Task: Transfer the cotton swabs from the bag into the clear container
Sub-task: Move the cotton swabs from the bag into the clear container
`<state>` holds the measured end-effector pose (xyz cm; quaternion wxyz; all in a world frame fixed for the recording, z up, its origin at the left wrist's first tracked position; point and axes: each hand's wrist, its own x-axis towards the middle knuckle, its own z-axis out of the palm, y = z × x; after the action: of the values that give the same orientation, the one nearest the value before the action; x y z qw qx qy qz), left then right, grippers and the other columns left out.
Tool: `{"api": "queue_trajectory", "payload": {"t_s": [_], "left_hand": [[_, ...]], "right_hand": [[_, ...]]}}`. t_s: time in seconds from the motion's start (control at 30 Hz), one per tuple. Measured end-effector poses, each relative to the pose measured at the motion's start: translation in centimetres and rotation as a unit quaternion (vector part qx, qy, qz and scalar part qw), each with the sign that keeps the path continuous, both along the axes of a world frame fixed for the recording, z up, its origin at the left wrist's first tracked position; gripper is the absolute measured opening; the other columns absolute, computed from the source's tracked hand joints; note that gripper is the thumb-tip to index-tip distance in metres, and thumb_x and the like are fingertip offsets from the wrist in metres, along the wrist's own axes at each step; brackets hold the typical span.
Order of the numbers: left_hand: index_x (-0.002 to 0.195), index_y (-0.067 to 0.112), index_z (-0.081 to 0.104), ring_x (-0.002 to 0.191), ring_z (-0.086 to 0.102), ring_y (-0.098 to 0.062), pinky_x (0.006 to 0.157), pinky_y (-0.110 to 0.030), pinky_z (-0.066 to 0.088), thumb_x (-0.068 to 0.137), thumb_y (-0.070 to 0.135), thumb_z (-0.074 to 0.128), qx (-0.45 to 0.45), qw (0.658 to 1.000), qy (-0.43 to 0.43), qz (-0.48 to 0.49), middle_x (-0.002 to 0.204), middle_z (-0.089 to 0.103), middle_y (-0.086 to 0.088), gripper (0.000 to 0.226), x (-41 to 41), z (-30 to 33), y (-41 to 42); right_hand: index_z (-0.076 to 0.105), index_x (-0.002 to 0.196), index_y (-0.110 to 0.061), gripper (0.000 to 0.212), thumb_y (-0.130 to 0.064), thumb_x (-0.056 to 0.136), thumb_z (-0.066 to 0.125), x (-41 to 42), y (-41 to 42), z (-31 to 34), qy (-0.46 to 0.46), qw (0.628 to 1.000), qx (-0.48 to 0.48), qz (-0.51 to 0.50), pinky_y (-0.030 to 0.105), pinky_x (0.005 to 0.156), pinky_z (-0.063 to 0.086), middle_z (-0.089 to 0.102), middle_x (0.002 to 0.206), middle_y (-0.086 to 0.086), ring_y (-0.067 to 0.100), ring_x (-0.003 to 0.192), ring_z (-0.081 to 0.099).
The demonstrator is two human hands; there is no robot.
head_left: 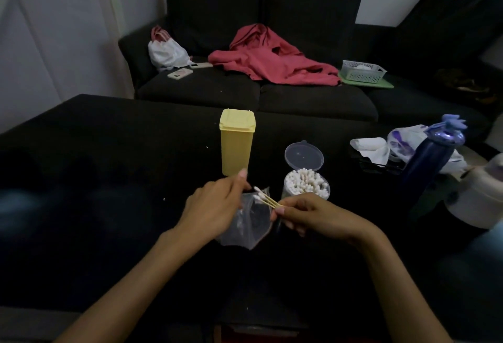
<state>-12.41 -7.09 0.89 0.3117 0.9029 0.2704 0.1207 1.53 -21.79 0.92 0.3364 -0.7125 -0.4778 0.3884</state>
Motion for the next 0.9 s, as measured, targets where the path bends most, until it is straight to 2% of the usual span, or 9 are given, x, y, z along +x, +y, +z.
{"api": "queue_trajectory", "payload": {"t_s": [0.07,0.17,0.27,0.37,0.47,0.57,0.67,0.8,0.9], "left_hand": [[0.092,0.028,0.057,0.078,0.060,-0.012,0.086,-0.040,0.050,0.099,0.051,0.011,-0.037,0.997,0.053,-0.039,0.075,0.061,0.005,0.052,1.5,0.9,-1.4],[0.086,0.017,0.059,0.092,0.061,-0.024,0.093,-0.043,0.045,0.101,0.047,0.014,-0.045,0.997,0.056,-0.041,0.091,0.065,-0.007,0.056,3.8,0.8,-2.5],[0.072,0.016,0.055,0.063,0.054,-0.013,0.065,-0.027,0.044,0.103,0.035,0.026,-0.163,0.986,-0.010,-0.022,0.069,0.053,-0.004,0.047,5.5,0.4,-3.1],[0.080,0.012,0.058,0.039,0.038,0.000,0.039,-0.013,0.031,0.101,0.029,0.039,-0.317,0.946,-0.063,-0.030,0.058,0.042,0.002,0.034,6.3,0.9,-3.9],[0.086,0.009,0.069,0.043,0.049,0.004,0.043,-0.008,0.038,0.094,0.029,0.054,-0.332,0.938,-0.090,-0.054,0.056,0.054,0.006,0.027,6.7,1.4,-3.9],[0.094,0.011,0.072,0.052,0.059,0.006,0.049,-0.007,0.044,0.087,0.027,0.064,-0.347,0.929,-0.109,-0.067,0.064,0.065,0.008,0.020,7.1,2.1,-3.9],[0.095,0.010,0.072,0.057,0.063,0.005,0.053,-0.007,0.046,0.083,0.026,0.068,-0.360,0.919,-0.149,-0.053,0.071,0.069,0.004,0.020,8.0,2.3,-4.0],[0.094,0.009,0.073,0.065,0.065,0.000,0.057,-0.010,0.048,0.082,0.031,0.069,-0.418,0.889,-0.185,-0.024,0.066,0.069,0.007,0.025,9.6,2.3,-4.3],[0.092,0.011,0.073,0.066,0.067,0.001,0.058,-0.010,0.050,0.083,0.030,0.069,-0.479,0.855,-0.196,-0.020,0.067,0.071,0.007,0.021,10.6,2.2,-4.6]], "right_hand": [[0.063,0.095,-0.011,0.023,-0.022,0.099,0.043,-0.1,-0.3,0.3,0.010,1.000,0.013,0.003,0.015,0.058,0.042,0.049,0.070,-0.001,0.007,0.063,0.047],[0.062,0.098,-0.008,0.025,-0.020,0.100,0.041,0.0,-0.8,0.5,0.011,1.000,0.019,-0.006,0.014,0.059,0.043,0.049,0.070,-0.002,0.005,0.063,0.048],[0.063,0.102,-0.007,0.025,-0.015,0.100,0.039,0.5,-1.5,0.9,0.007,0.999,0.033,-0.038,0.014,0.059,0.043,0.051,0.069,-0.002,0.006,0.063,0.048],[0.064,0.104,-0.005,0.025,-0.011,0.099,0.041,1.4,-2.7,1.4,0.038,0.994,0.056,-0.086,0.012,0.057,0.045,0.054,0.069,-0.001,0.007,0.061,0.050],[0.064,0.111,0.001,0.026,-0.012,0.097,0.046,2.6,-3.6,1.8,0.064,0.988,0.068,-0.123,0.017,0.063,0.048,0.061,0.076,0.008,0.011,0.066,0.055],[0.065,0.114,-0.008,0.025,-0.012,0.094,0.050,3.5,-4.3,2.5,0.114,0.977,0.085,-0.162,0.023,0.076,0.055,0.067,0.096,0.018,0.017,0.081,0.061],[0.067,0.104,-0.014,0.019,-0.009,0.091,0.055,3.9,-4.2,3.2,0.193,0.941,0.150,-0.234,0.024,0.079,0.056,0.070,0.099,0.014,0.017,0.086,0.065],[0.069,0.101,-0.010,0.021,-0.016,0.082,0.066,3.9,-2.7,2.7,0.378,0.835,0.246,-0.315,0.018,0.077,0.056,0.072,0.096,0.006,0.010,0.089,0.067],[0.069,0.105,-0.009,0.025,-0.017,0.081,0.066,3.7,-1.8,2.0,0.376,0.817,0.279,-0.337,0.019,0.080,0.054,0.070,0.096,0.005,0.010,0.087,0.065]]}}
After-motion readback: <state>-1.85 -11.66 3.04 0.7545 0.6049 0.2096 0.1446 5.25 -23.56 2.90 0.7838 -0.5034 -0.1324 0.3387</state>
